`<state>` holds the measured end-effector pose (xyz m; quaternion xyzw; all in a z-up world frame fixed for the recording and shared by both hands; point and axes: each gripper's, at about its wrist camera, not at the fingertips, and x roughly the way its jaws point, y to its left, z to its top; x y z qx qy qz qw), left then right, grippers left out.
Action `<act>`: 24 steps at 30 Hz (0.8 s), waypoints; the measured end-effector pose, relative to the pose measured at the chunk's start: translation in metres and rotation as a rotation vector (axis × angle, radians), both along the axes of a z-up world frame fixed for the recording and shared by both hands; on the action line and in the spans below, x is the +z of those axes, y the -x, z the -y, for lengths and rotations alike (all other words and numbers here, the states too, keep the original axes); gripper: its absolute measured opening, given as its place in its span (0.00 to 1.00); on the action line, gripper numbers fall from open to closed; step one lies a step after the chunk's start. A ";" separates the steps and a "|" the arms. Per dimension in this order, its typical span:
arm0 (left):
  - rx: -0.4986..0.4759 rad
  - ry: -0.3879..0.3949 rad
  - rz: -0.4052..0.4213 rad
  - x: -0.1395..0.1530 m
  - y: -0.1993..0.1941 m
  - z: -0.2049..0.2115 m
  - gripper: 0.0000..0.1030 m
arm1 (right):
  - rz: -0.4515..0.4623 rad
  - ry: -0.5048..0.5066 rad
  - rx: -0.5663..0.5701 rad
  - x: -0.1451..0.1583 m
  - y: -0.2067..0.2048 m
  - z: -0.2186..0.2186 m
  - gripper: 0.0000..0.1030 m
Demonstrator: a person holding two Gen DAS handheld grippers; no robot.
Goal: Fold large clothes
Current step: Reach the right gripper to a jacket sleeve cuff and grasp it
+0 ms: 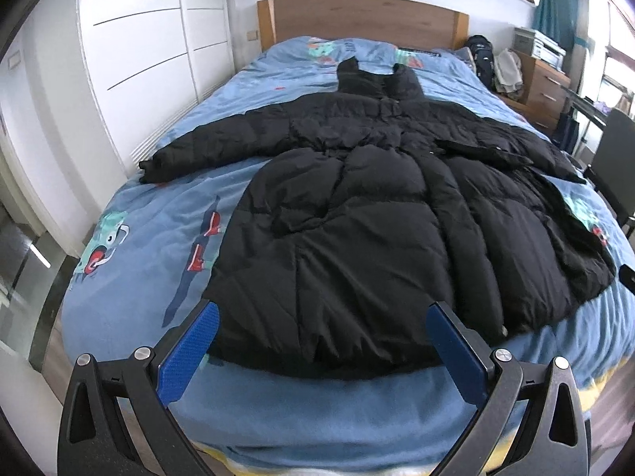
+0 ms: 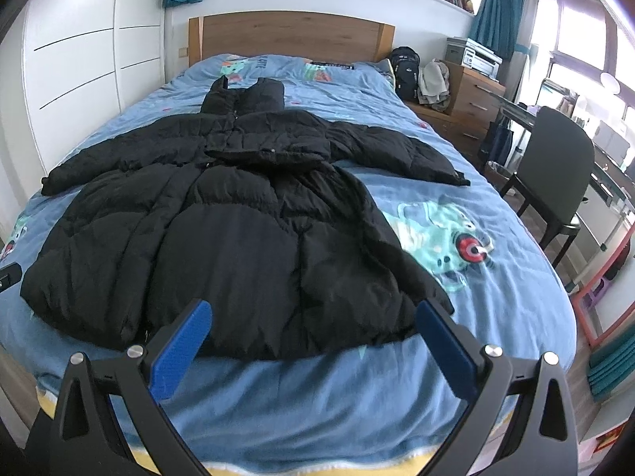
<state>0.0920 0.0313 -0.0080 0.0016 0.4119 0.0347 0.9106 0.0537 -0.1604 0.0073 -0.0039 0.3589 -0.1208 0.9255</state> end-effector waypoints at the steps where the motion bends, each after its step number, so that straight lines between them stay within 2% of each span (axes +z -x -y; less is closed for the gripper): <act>1: 0.009 -0.003 0.000 0.000 -0.004 -0.001 0.99 | 0.024 -0.007 0.001 0.001 -0.006 0.002 1.00; 3: 0.030 -0.005 0.000 0.000 -0.017 -0.006 0.99 | 0.023 -0.009 0.002 0.002 -0.015 0.007 1.00; 6: 0.072 -0.005 0.004 0.002 -0.038 -0.016 0.99 | 0.070 -0.029 -0.013 0.005 -0.041 0.024 1.00; 10: 0.119 0.015 0.013 0.004 -0.068 -0.029 0.99 | 0.065 -0.069 -0.026 0.013 -0.076 0.055 1.00; 13: 0.121 0.032 0.006 0.004 -0.094 -0.036 0.99 | 0.022 -0.135 -0.071 0.016 -0.112 0.093 1.00; 16: 0.114 0.037 -0.009 0.002 -0.118 -0.038 0.99 | 0.024 -0.200 -0.135 0.013 -0.145 0.136 1.00; 21: 0.127 0.080 -0.048 -0.006 -0.155 -0.046 0.99 | 0.026 -0.345 -0.262 -0.011 -0.189 0.216 1.00; 24: 0.137 0.085 -0.040 -0.006 -0.171 -0.048 0.99 | 0.023 -0.382 -0.341 -0.025 -0.215 0.257 1.00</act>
